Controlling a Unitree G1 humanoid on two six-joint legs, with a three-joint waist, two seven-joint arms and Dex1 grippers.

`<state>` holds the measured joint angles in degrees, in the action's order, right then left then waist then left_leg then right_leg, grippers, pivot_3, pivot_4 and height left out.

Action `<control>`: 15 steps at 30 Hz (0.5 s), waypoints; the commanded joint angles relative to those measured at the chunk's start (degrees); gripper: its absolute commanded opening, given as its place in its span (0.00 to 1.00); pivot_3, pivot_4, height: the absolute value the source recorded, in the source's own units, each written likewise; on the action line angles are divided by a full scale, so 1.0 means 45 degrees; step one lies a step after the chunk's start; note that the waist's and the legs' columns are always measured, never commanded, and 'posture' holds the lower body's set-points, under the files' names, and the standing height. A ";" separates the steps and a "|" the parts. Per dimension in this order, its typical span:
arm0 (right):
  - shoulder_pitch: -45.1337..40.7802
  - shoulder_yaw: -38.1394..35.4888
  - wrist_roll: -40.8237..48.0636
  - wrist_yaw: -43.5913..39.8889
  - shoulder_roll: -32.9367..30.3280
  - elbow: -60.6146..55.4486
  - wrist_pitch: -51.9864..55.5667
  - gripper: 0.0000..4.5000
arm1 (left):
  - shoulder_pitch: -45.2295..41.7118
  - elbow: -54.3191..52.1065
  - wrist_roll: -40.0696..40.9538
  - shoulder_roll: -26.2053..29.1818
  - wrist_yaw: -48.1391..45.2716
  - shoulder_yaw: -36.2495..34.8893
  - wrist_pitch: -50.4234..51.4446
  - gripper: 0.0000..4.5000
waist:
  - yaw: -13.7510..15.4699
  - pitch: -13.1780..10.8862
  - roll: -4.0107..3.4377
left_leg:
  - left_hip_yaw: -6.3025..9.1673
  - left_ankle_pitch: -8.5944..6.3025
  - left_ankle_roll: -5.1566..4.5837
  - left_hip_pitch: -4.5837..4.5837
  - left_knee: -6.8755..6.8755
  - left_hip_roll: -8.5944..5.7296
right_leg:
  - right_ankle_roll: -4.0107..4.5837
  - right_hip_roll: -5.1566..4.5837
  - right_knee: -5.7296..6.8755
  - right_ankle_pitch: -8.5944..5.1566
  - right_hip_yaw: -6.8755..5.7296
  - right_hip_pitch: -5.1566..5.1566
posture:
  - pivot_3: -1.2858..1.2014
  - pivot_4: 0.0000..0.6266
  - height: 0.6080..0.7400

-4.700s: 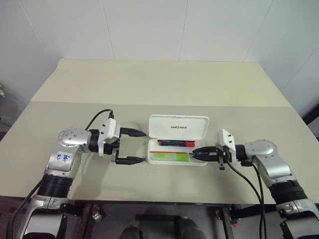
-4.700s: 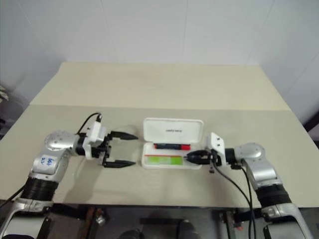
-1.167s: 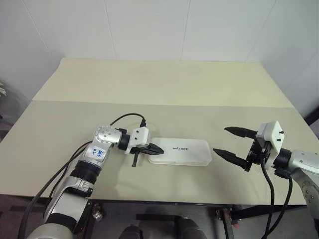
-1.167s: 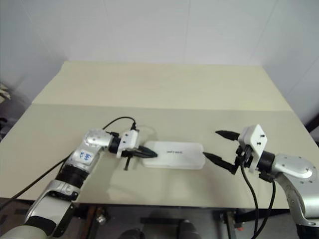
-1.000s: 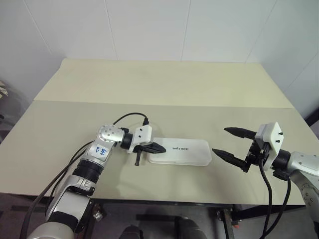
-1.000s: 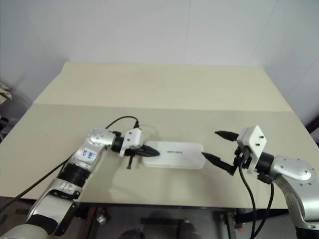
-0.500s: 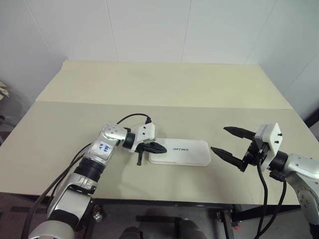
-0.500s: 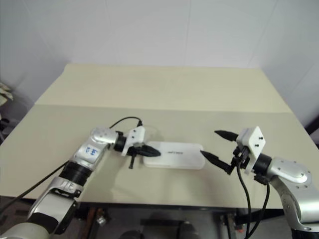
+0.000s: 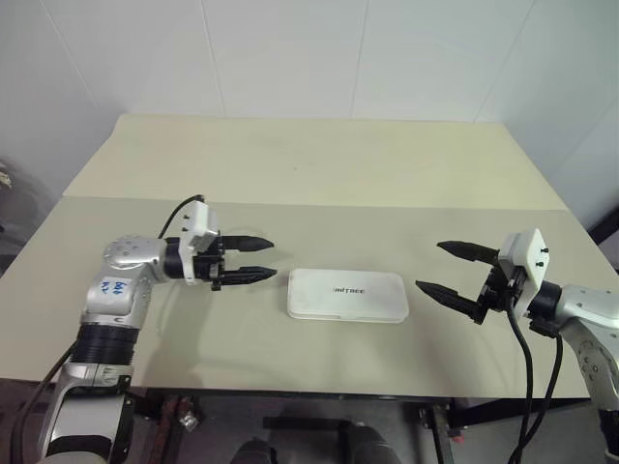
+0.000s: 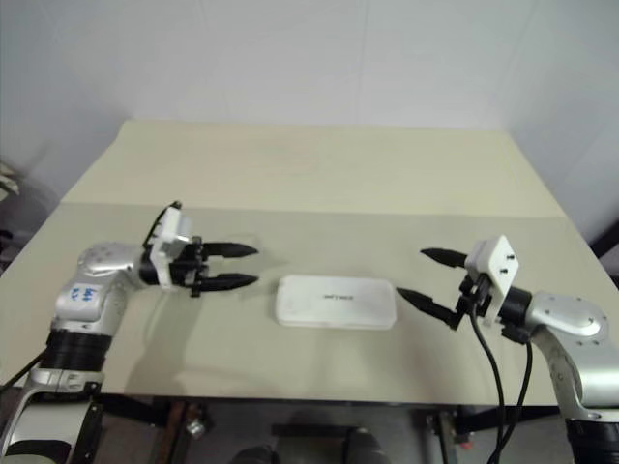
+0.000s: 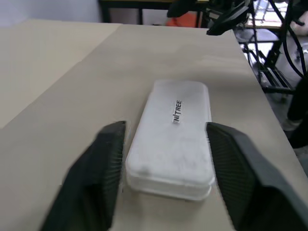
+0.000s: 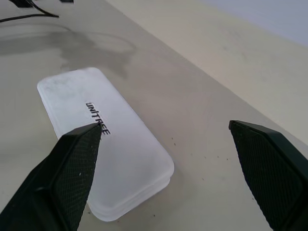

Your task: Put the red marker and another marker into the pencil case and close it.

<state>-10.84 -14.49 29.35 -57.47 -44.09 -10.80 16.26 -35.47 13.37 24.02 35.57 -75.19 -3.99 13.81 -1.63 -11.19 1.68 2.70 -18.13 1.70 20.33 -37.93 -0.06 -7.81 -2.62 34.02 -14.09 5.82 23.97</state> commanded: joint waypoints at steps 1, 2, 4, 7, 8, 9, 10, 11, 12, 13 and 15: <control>-0.0338 -0.0160 -0.0098 -0.0428 -0.0453 0.0183 -0.0377 1.00 | 0.0105 -0.0380 0.0395 0.0307 0.0155 -0.0556 -0.0040 0.90 | 0.0039 0.0000 0.0000 | 0.0008 0.0000 0.0000 0.0003 0.0000 0.0000 | 0.0001 0.0000 -0.0002 -0.0001 -0.0004 0.0000 | 0.52 0.24 1.00; -0.0389 -0.0205 -0.0125 -0.0493 -0.0529 0.0281 -0.0399 1.00 | 0.0161 -0.0324 0.0399 0.0313 0.0239 -0.0581 -0.0018 0.98 | 0.0045 0.0000 0.0000 | 0.0013 0.0000 0.0000 0.0007 0.0000 0.0000 | 0.0001 -0.0001 -0.0007 -0.0001 -0.0009 0.0000 | 0.52 0.24 1.00; -0.0408 -0.0339 -0.0135 -0.0644 -0.0662 0.0457 -0.0448 1.00 | 0.0232 -0.0272 0.0323 0.0235 0.0400 -0.0581 -0.0116 0.99 | 0.0036 0.0000 0.0000 | 0.0009 -0.0002 0.0003 0.0010 -0.0001 -0.0005 | 0.0000 -0.0010 -0.0014 0.0000 -0.0010 -0.0001 | 0.52 0.24 1.00; -0.0224 -0.0502 -0.0075 -0.0709 -0.0823 0.0353 -0.0414 1.00 | 0.0312 -0.0173 0.0286 0.0208 0.0481 -0.0639 -0.0330 0.99 | 0.0016 0.0000 0.0000 | 0.0008 -0.0009 0.0007 0.0012 0.0000 -0.0001 | 0.0000 -0.0007 -0.0019 0.0000 -0.0010 0.0000 | 0.52 0.24 1.00; -0.0180 -0.0546 -0.0068 -0.0711 -0.0849 0.0359 -0.0412 1.00 | 0.0327 -0.0139 0.0294 0.0210 0.0492 -0.0631 -0.0336 0.99 | 0.0016 0.0000 0.0000 | 0.0008 -0.0010 0.0008 0.0012 0.0001 0.0002 | 0.0001 -0.0006 -0.0019 -0.0001 -0.0012 0.0001 | 0.52 0.24 1.00; -0.0127 -0.0597 -0.0063 -0.0699 -0.0867 0.0360 -0.0409 1.00 | 0.0335 -0.0080 0.0248 0.0206 0.0526 -0.0613 -0.0426 0.99 | 0.0015 0.0000 0.0000 | 0.0008 -0.0011 0.0009 0.0012 0.0001 0.0003 | 0.0002 -0.0005 -0.0019 -0.0001 -0.0014 0.0002 | 0.52 0.24 1.00; -0.0021 -0.0649 -0.0053 -0.0700 -0.0886 0.0319 -0.0395 1.00 | 0.0328 -0.0030 0.0222 0.0186 0.0539 -0.0594 -0.0514 0.99 | 0.0006 0.0000 0.0000 | 0.0008 -0.0011 0.0009 0.0011 0.0001 0.0004 | 0.0002 -0.0004 -0.0019 -0.0001 -0.0014 0.0001 | 0.52 0.24 1.00; 0.0054 -0.0683 -0.0043 -0.0702 -0.0898 0.0283 -0.0385 1.00 | 0.0319 0.0007 0.0197 0.0171 0.0556 -0.0579 -0.0602 0.99 | 0.0007 0.0000 0.0000 | 0.0007 -0.0012 0.0009 0.0011 0.0001 0.0004 | 0.0002 -0.0005 -0.0019 -0.0001 -0.0014 0.0001 | 0.52 0.24 1.00; 0.0162 -0.0711 -0.0054 -0.0704 -0.0909 0.0247 -0.0377 1.00 | 0.0310 0.0017 0.0142 0.0146 0.0580 -0.0555 -0.0778 0.99 | 0.0009 0.0000 0.0000 | 0.0006 -0.0011 0.0009 0.0011 0.0001 0.0004 | 0.0002 -0.0005 -0.0018 -0.0001 -0.0014 0.0001 | 0.52 0.24 1.00; 0.0263 -0.0687 -0.0128 -0.0706 -0.0898 0.0246 -0.0434 1.00 | 0.0309 0.0002 0.0123 0.0147 0.0594 -0.0539 -0.0862 0.99 | 0.0008 0.0000 -0.0001 | 0.0006 -0.0011 0.0009 0.0011 0.0001 0.0003 | 0.0002 -0.0005 -0.0017 -0.0001 -0.0014 0.0001 | 0.52 0.24 1.00; 0.0334 -0.0564 -0.0245 -0.0602 -0.0814 0.0141 -0.0458 1.00 | 0.0296 0.0047 0.0071 0.0315 0.0484 -0.0549 -0.1087 0.99 | 0.0004 0.0000 0.0000 | 0.0002 -0.0011 0.0009 0.0009 0.0000 0.0003 | 0.0002 -0.0006 -0.0016 -0.0001 -0.0013 0.0001 | 0.52 0.24 1.00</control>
